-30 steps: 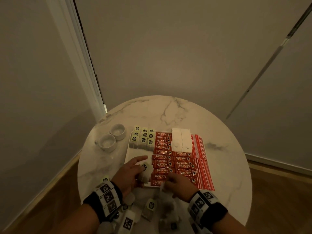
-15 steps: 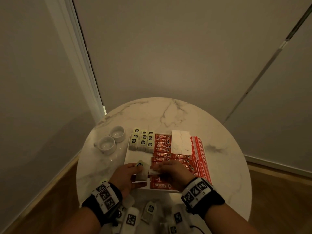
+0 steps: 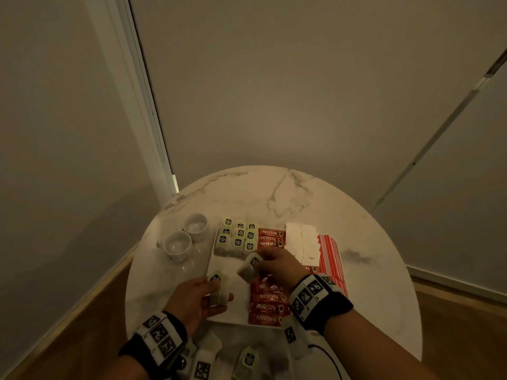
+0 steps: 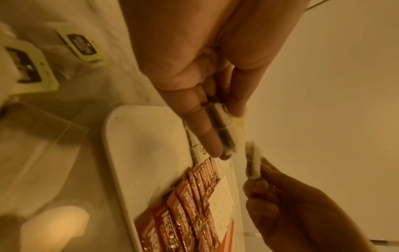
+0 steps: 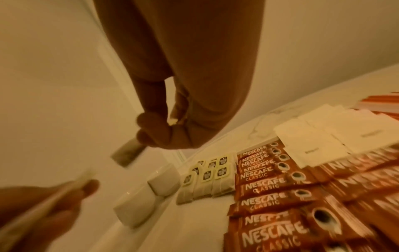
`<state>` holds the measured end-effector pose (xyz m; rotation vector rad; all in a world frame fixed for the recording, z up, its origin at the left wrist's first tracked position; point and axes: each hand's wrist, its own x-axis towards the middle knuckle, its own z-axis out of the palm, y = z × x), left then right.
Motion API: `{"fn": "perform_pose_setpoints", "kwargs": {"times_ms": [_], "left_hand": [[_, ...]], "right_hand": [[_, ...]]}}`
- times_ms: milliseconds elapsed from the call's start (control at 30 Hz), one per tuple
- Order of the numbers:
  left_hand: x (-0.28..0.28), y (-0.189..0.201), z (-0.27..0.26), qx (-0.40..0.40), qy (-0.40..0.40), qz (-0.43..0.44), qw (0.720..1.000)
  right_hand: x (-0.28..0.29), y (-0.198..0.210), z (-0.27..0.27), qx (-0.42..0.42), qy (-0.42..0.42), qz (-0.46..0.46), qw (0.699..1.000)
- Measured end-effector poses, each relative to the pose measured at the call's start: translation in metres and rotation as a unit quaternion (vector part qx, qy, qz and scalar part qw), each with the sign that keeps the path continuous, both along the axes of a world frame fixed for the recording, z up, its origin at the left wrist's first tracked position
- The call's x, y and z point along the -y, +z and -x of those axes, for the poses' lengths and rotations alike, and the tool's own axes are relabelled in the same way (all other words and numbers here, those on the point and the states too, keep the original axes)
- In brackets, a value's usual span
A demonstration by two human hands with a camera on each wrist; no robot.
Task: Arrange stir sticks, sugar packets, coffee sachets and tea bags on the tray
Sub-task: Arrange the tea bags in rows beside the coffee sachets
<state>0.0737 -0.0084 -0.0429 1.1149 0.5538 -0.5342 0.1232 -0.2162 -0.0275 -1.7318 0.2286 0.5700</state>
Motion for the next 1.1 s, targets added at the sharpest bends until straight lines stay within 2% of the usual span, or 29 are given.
{"fn": "perform_pose_setpoints", "kwargs": {"times_ms": [100,233,367,500,733,967,1033,1100], "left_hand": [[-0.005,-0.002,-0.003,-0.013,0.017,0.006,1.0],[-0.014,-0.003,-0.01,-0.032,0.053,0.017,0.998],[-0.023,-0.007,-0.018,-0.035,0.067,0.022,0.997],[-0.028,-0.008,-0.024,-0.03,0.071,0.023,0.997],[-0.028,-0.014,-0.032,-0.037,0.069,0.005,0.997],[-0.022,-0.018,-0.041,-0.022,0.073,-0.008,0.997],[-0.019,-0.015,-0.044,-0.012,0.072,-0.006,0.997],[-0.016,-0.012,-0.047,-0.003,0.073,-0.004,0.997]], "right_hand": [[-0.013,-0.013,-0.024,0.021,0.034,0.084,0.996],[-0.04,-0.035,-0.047,-0.011,0.101,0.154,0.983],[-0.071,-0.054,-0.063,0.027,0.186,0.262,0.946],[-0.088,-0.059,-0.077,0.085,0.169,0.332,0.924],[-0.095,-0.065,-0.099,0.123,0.127,0.356,0.917],[-0.085,-0.067,-0.101,0.143,0.065,0.33,0.931],[-0.078,-0.061,-0.095,0.124,0.041,0.271,0.954],[-0.072,-0.05,-0.084,0.064,0.019,0.132,0.989]]}}
